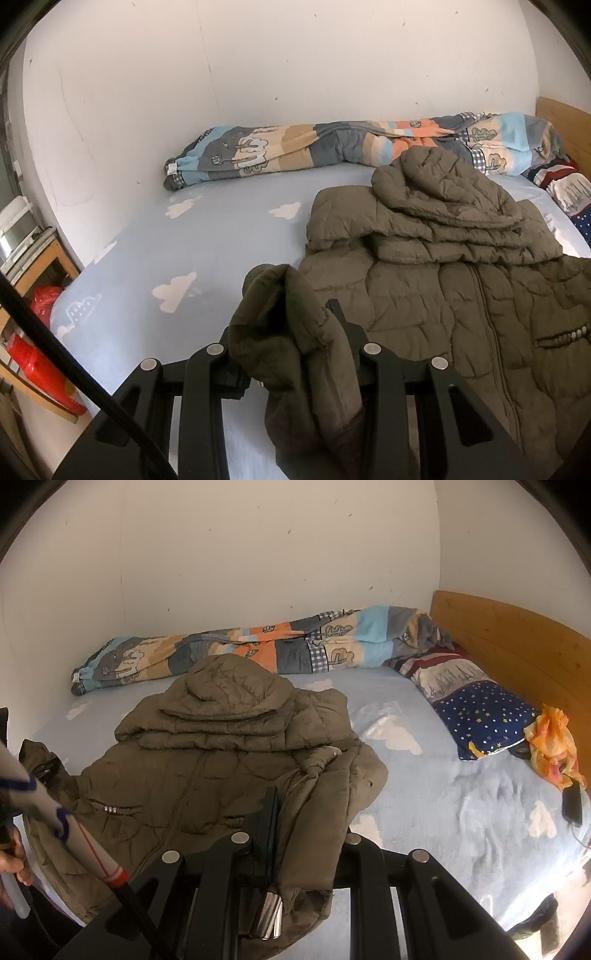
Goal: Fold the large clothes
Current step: 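Grasp the jacket hem with both grippers and lift it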
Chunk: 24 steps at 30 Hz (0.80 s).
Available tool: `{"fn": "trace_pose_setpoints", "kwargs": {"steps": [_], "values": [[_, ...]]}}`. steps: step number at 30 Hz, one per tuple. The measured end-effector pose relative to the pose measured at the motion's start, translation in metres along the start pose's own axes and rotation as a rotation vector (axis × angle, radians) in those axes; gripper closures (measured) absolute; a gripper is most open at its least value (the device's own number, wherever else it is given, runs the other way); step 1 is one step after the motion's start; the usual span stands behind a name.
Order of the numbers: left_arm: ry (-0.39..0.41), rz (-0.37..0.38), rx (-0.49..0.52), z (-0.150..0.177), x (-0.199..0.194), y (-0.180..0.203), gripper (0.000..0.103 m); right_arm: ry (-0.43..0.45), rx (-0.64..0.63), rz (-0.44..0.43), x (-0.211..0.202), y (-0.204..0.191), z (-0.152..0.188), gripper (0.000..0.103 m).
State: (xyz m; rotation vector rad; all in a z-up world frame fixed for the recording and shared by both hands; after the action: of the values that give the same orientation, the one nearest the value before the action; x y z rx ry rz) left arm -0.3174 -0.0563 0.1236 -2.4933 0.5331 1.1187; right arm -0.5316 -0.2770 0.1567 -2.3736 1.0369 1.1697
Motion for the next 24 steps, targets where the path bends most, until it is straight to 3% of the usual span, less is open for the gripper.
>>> {"fn": "trace_pose_setpoints", "kwargs": {"steps": [8, 13, 19, 24], "values": [[-0.006, 0.009, -0.029, -0.020, 0.006, -0.007, 0.069, 0.018, 0.001, -0.010, -0.001, 0.004, -0.020, 0.085], [-0.025, 0.030, -0.060, -0.042, 0.016, -0.016, 0.069, 0.033, -0.006, -0.009, 0.003, 0.007, -0.048, 0.085], [-0.057, 0.090, -0.105, -0.080, 0.037, -0.019, 0.069, -0.012, 0.028, -0.019, 0.031, 0.014, -0.084, 0.085], [-0.036, 0.107, -0.125, -0.110, 0.054, -0.016, 0.069, -0.036, 0.068, -0.061, 0.045, 0.023, -0.115, 0.085]]}}
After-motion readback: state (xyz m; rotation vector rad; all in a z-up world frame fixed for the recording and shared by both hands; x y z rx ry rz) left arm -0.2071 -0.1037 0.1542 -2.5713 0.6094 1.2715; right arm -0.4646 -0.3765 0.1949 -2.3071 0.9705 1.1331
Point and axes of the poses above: each gripper's, at about its wrist camera, not at the fingertips, and x roughly the way its jaws point, y to its right, z to its underside, the point moved 2 cm from there along x, roughly the way its jaws point, and after that the axes turned 14 degrees about -y, right-handed, at the moved point
